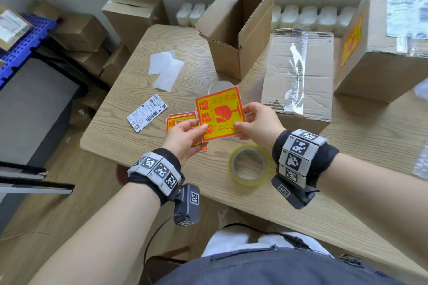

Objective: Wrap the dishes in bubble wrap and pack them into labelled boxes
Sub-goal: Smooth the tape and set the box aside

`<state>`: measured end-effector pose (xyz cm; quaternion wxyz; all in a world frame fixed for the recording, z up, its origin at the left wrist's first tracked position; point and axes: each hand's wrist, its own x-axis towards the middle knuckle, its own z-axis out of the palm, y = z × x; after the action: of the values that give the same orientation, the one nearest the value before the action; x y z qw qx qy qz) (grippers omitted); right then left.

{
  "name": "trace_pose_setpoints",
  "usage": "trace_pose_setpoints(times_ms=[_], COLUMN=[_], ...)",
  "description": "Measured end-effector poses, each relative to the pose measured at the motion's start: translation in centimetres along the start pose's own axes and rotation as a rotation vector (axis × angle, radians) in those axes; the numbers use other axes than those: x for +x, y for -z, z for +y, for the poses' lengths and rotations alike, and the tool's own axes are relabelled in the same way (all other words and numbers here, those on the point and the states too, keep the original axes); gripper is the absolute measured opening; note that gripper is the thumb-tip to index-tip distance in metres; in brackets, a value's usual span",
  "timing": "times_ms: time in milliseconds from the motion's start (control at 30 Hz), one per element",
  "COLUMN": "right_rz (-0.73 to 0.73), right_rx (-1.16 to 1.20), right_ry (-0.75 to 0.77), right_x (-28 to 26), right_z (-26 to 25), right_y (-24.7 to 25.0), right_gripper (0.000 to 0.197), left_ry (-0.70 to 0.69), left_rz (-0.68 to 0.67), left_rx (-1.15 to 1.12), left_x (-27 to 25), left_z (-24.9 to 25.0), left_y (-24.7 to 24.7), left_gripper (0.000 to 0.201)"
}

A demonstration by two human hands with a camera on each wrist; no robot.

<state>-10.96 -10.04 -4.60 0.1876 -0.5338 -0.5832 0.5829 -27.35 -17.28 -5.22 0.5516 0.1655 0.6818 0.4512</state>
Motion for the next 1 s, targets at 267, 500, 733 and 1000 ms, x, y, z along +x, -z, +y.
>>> trace_pose_setpoints(times_ms=[267, 500, 733, 1000], right_rz=[0.16, 0.418, 0.371, 0.444], right_rx=[-0.065, -0.49, -0.419, -0.325], right_ry=[0.226, 0.67, 0.696, 0.752], right_x=[-1.9, -2.2, -2.0, -2.5], right_z=[-1.2, -2.0, -2.1, -2.7], right_y=[0.8, 1.6, 1.9, 3.8], right_gripper=[0.029, 0.022, 0.014, 0.014], left_ry=[-0.033, -0.195, -0.25, -0.324], left_rz=[-0.063, -0.034, -0.166, -0.202], left_rx=[-0.066, 0.002, -0.022, -0.018], left_x=[-1.7, -2.7, -3.9, -4.4], left_z=[0.8, 2.7, 4.7, 5.9], left_y=[-0.6, -3.0, -5.3, -6.8], left_gripper=[0.011, 0.009, 0.012, 0.008])
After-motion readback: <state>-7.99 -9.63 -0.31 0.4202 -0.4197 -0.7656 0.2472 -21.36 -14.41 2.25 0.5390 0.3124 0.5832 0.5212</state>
